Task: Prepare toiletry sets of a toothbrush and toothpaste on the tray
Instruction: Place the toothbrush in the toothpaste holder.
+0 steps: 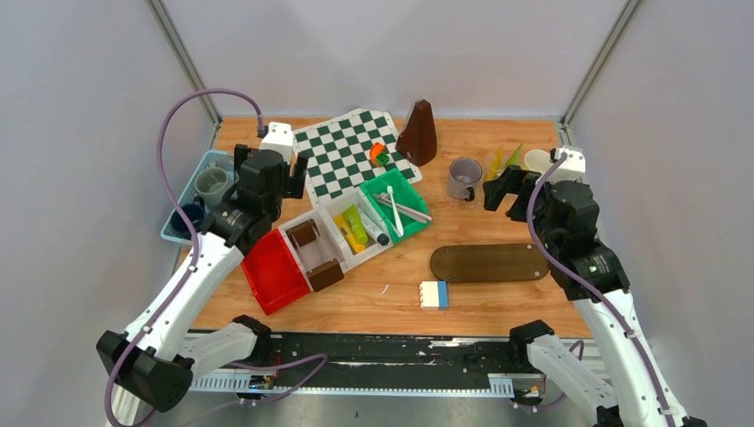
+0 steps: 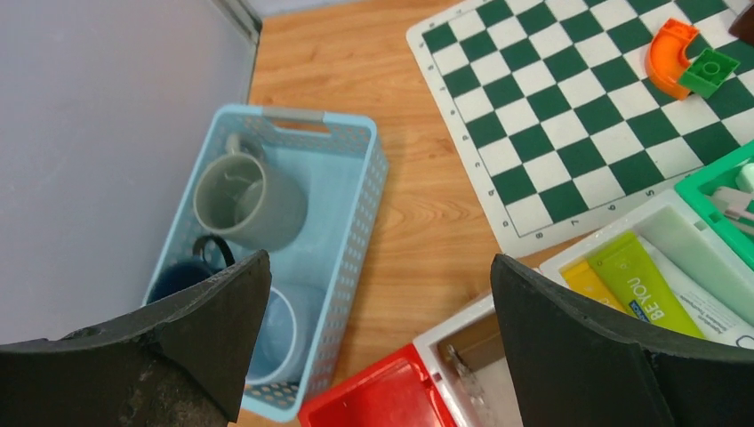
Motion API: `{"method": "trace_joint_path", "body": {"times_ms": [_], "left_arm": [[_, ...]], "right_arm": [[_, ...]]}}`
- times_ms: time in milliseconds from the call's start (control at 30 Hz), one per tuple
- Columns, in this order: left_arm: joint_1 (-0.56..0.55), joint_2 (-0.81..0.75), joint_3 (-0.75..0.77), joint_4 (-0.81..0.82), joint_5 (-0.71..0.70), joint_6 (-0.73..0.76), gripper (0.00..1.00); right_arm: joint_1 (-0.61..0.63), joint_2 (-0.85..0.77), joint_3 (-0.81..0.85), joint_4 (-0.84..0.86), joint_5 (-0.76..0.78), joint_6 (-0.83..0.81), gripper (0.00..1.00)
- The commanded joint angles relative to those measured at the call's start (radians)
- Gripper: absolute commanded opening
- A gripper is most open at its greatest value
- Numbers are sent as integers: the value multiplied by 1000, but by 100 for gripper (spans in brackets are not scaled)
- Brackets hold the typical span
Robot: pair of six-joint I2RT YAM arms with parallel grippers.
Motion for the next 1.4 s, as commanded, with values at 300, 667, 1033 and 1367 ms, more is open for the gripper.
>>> {"method": "trace_joint_path", "body": {"times_ms": [300,667,1033,1367], "left_arm": [[299,77,61,-243,41,-313,97],[609,250,59,-221,246,-322,76],[646,397,12,-183,335,-342,58],[662,507,-35,-135,368,-368,40]], "right_arm": [[-3,-107,-138,35,-104,61,100],[62,-259,-255,105,2,4,100],[106,-296,-300,144,72,-29,100],[117,-294,-311,154,83,-37,100]]}}
